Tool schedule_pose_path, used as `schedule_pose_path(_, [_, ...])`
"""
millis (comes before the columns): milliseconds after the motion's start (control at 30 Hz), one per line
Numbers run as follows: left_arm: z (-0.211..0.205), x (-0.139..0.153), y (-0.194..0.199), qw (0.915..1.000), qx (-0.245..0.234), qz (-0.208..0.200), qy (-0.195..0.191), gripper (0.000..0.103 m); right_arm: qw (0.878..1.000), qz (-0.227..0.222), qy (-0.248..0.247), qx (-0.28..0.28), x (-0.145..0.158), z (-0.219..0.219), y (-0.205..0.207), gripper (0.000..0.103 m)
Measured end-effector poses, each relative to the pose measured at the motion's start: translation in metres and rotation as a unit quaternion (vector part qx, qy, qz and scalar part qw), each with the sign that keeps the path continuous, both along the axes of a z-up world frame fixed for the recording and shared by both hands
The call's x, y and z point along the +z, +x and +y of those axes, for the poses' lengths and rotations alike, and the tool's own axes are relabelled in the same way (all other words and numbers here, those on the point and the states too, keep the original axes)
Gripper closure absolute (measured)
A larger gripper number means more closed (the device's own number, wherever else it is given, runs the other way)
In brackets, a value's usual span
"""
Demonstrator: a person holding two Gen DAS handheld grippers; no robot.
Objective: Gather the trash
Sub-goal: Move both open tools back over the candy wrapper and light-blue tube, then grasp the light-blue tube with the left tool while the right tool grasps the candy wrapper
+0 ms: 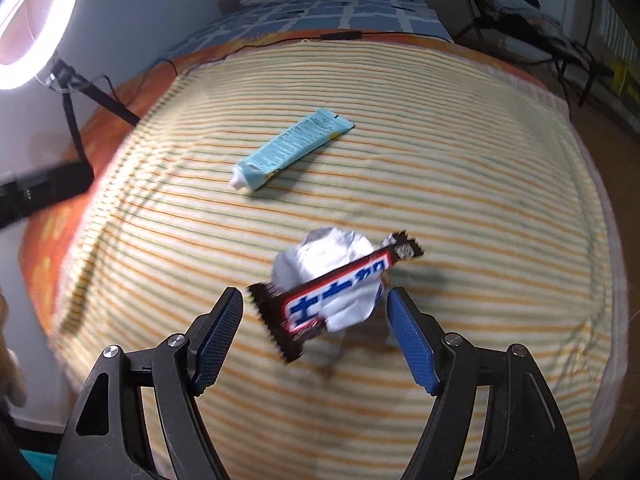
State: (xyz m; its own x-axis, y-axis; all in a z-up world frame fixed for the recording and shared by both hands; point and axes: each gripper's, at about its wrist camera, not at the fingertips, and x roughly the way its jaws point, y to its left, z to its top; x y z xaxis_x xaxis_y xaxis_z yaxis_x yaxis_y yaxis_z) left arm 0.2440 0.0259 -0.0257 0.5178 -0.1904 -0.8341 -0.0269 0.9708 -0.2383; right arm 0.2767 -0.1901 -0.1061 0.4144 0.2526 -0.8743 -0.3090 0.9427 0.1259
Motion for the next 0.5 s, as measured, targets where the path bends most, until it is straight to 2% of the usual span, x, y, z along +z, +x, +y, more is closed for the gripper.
schedule_pose_path(200, [-0.012, -0.013, 0.025, 0.9999, -0.013, 0.007, -0.001, 0.033, 1.0, 0.0, -0.008, -0.021, -0.011, -0.011, 0.017, 0.029])
schedule_pose_path(500, [-0.047, -0.033, 0.061, 0.9988, -0.044, 0.021, -0.006, 0.033, 0.999, 0.005, 0.015, -0.034, -0.011, -0.04, 0.035, 0.029])
